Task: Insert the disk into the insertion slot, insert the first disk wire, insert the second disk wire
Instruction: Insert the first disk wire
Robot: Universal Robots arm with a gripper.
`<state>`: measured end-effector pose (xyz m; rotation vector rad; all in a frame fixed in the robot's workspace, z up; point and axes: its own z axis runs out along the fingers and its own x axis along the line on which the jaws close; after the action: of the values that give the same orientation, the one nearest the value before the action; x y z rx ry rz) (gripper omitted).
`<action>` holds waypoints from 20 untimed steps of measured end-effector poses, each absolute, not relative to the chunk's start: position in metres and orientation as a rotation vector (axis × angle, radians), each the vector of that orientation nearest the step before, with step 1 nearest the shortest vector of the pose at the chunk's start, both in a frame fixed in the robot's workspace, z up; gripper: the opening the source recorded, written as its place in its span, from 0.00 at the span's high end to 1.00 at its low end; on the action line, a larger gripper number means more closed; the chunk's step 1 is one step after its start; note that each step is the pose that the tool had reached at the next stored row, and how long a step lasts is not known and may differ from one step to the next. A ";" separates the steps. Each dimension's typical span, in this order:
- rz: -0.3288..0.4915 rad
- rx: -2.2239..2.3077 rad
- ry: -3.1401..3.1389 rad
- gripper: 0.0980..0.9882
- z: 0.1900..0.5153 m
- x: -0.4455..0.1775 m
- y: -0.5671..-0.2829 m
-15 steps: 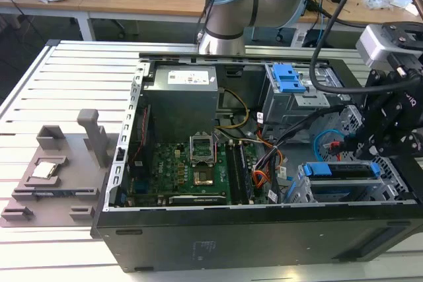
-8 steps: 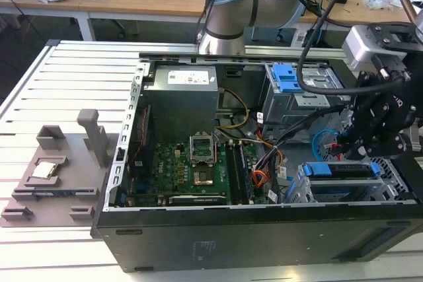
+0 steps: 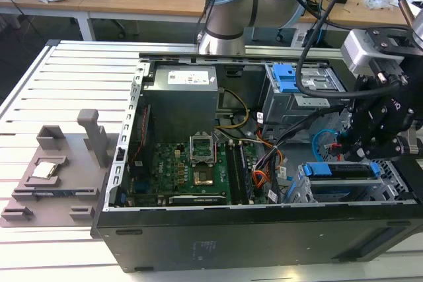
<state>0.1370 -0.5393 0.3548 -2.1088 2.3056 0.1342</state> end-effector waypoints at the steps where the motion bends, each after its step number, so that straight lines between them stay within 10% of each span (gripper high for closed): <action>1: 0.134 -2.109 2.306 0.87 0.355 0.137 -0.539; 20: 0.141 -2.125 2.297 0.91 0.345 0.152 -0.549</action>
<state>0.1520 -0.5487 0.3448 -2.1248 2.2972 0.1409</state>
